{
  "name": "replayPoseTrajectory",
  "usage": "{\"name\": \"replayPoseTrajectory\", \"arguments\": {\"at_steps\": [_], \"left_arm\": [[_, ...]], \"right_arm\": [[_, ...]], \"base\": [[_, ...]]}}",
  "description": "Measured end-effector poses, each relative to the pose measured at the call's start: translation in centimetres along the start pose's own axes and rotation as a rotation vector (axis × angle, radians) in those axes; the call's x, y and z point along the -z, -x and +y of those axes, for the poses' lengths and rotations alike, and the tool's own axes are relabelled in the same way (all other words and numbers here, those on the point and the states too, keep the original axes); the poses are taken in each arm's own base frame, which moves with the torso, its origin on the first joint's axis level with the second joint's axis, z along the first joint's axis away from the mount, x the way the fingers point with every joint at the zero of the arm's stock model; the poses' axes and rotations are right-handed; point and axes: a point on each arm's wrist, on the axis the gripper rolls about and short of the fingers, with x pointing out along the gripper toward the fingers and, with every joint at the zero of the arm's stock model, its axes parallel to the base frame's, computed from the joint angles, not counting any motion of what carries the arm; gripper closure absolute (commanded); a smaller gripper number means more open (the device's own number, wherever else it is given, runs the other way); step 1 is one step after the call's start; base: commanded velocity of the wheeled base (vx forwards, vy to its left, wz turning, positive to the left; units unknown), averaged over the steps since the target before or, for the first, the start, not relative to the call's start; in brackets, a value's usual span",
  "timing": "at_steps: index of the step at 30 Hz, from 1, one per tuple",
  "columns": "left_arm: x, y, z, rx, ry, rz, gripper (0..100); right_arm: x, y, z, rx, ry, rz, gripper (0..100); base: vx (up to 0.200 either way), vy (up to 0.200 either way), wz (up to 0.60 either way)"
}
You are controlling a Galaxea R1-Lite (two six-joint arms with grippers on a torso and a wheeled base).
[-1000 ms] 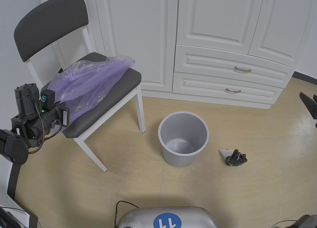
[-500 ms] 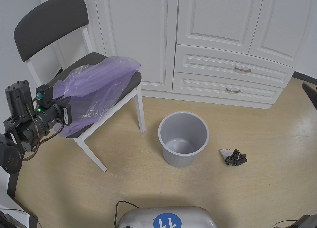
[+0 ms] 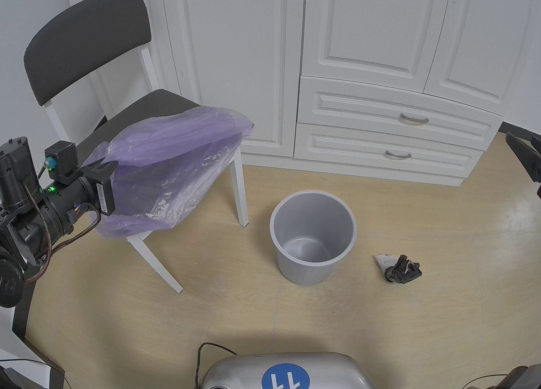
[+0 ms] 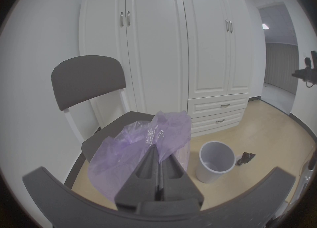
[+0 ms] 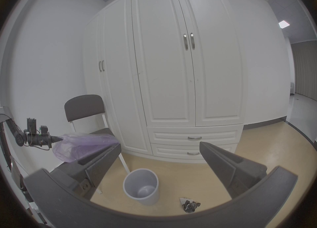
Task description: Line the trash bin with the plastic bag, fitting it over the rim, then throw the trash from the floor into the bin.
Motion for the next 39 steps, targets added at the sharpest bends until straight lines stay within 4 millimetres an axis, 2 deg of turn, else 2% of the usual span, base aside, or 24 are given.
{"name": "replayPoseTrajectory", "arguments": {"at_steps": [5,12,21,25,31,39], "left_arm": [[-1.1,0.0,-0.3,0.04,0.004,-0.043,100],[-2.4,0.2,-1.9,0.111,0.03,-0.095,100],[-6.7,0.0,-4.4,0.224,0.054,-0.237,100],[-7.9,-0.6,-6.0,0.279,0.061,-0.27,100],[-8.0,-1.8,-7.3,0.316,0.077,-0.281,100],[-7.3,-4.6,-8.2,0.365,0.097,-0.29,100]], "right_arm": [[0.8,-0.8,0.6,0.013,-0.003,0.037,0],[2.1,-2.3,2.4,0.024,-0.014,0.104,0],[3.5,-2.7,3.4,-0.014,-0.006,0.164,0],[4.0,-2.7,3.8,-0.035,-0.004,0.181,0],[4.8,-2.5,4.7,-0.09,-0.016,0.219,0],[5.4,-2.5,5.2,-0.122,-0.042,0.245,0]], "base": [[0.0,0.0,0.0],[0.0,0.0,0.0],[0.0,0.0,0.0],[0.0,0.0,0.0],[0.0,0.0,0.0],[0.0,0.0,0.0]]}}
